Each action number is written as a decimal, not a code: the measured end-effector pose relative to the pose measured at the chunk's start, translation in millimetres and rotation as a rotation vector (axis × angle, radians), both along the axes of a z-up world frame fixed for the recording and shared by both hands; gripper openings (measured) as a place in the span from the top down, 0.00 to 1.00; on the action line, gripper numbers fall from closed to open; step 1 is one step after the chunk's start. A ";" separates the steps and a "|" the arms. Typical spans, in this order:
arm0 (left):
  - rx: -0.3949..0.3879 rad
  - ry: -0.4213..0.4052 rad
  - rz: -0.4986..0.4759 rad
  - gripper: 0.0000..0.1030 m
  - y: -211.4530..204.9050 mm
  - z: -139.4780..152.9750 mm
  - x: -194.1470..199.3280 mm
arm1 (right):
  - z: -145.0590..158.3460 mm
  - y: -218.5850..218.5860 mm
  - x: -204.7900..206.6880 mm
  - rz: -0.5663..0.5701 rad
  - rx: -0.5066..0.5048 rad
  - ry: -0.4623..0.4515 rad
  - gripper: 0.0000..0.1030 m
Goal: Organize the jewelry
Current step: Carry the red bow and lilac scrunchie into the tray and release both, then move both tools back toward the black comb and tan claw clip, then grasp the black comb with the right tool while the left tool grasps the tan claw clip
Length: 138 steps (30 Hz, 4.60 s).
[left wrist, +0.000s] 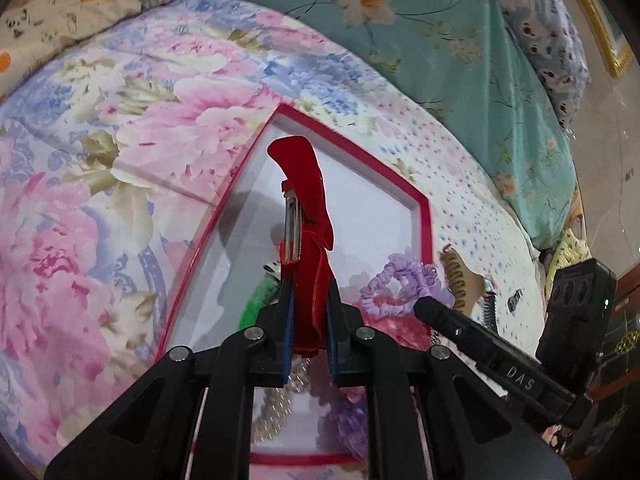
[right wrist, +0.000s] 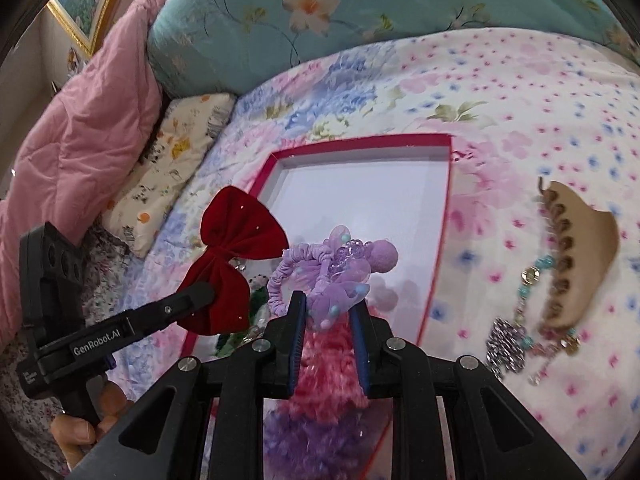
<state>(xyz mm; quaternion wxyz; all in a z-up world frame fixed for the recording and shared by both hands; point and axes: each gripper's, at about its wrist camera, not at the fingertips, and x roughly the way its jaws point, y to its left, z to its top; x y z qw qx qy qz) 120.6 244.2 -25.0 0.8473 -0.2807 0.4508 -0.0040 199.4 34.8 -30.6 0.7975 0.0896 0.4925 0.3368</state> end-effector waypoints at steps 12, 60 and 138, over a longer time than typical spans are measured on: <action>-0.042 0.042 0.008 0.89 6.6 -23.4 5.7 | -28.4 10.9 6.9 0.018 -0.045 0.059 0.75; 0.017 -0.022 -0.170 0.31 -107.9 41.0 -24.5 | 17.5 -218.4 -35.9 -0.333 -0.039 -0.025 0.52; 0.080 -0.041 -0.337 0.54 -173.7 57.4 54.9 | -17.4 -199.9 -7.6 -0.289 -0.361 -0.162 0.54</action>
